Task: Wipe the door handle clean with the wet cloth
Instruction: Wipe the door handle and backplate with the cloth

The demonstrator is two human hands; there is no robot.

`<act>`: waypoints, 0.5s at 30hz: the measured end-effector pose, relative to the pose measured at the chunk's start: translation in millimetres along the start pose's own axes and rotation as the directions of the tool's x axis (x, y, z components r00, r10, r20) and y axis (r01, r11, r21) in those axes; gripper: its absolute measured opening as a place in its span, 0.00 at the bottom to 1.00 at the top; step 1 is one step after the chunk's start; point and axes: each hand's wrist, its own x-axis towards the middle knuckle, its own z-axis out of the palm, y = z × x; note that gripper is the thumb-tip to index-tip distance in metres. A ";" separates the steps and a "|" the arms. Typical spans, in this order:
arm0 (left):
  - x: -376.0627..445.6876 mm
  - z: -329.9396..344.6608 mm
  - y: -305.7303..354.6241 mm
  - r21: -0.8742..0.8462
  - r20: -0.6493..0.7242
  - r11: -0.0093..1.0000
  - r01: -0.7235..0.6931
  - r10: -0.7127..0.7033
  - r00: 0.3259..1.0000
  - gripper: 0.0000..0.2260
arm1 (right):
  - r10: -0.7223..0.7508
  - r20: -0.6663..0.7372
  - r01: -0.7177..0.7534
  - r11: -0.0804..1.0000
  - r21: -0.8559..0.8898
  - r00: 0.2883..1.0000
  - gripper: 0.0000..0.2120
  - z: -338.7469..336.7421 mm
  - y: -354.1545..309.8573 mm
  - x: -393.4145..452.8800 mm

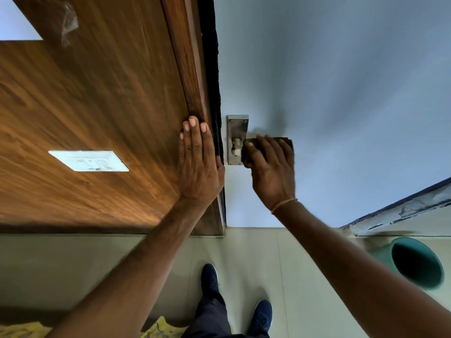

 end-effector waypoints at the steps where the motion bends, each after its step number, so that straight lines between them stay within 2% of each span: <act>1: -0.1 0.4 0.7 -0.009 0.001 1.000 0.000 0.000 1.000 0.42 | -0.019 0.002 0.019 1.000 0.014 1.000 0.17 4.2 -9.5 0.0; 4: -0.7 -0.5 1.9 -0.019 0.008 1.000 0.003 -0.003 1.000 0.43 | -0.103 0.021 0.102 0.994 0.049 0.994 0.17 7.8 -9.6 2.8; 7: -1.4 -3.1 -1.3 -0.011 0.002 1.000 -0.014 0.014 1.000 0.44 | -0.033 0.009 0.032 0.998 0.048 0.999 0.17 1.9 7.6 2.7; 10: -1.1 -2.3 -2.4 0.008 -0.014 1.000 -0.021 0.021 1.000 0.44 | 0.033 -0.027 -0.032 0.999 0.043 0.999 0.20 3.1 -9.9 2.7; 15: -0.6 -1.8 1.7 0.006 0.012 1.000 -0.002 0.002 1.000 0.43 | -0.096 0.017 0.096 0.995 0.026 0.995 0.22 4.2 -4.6 2.5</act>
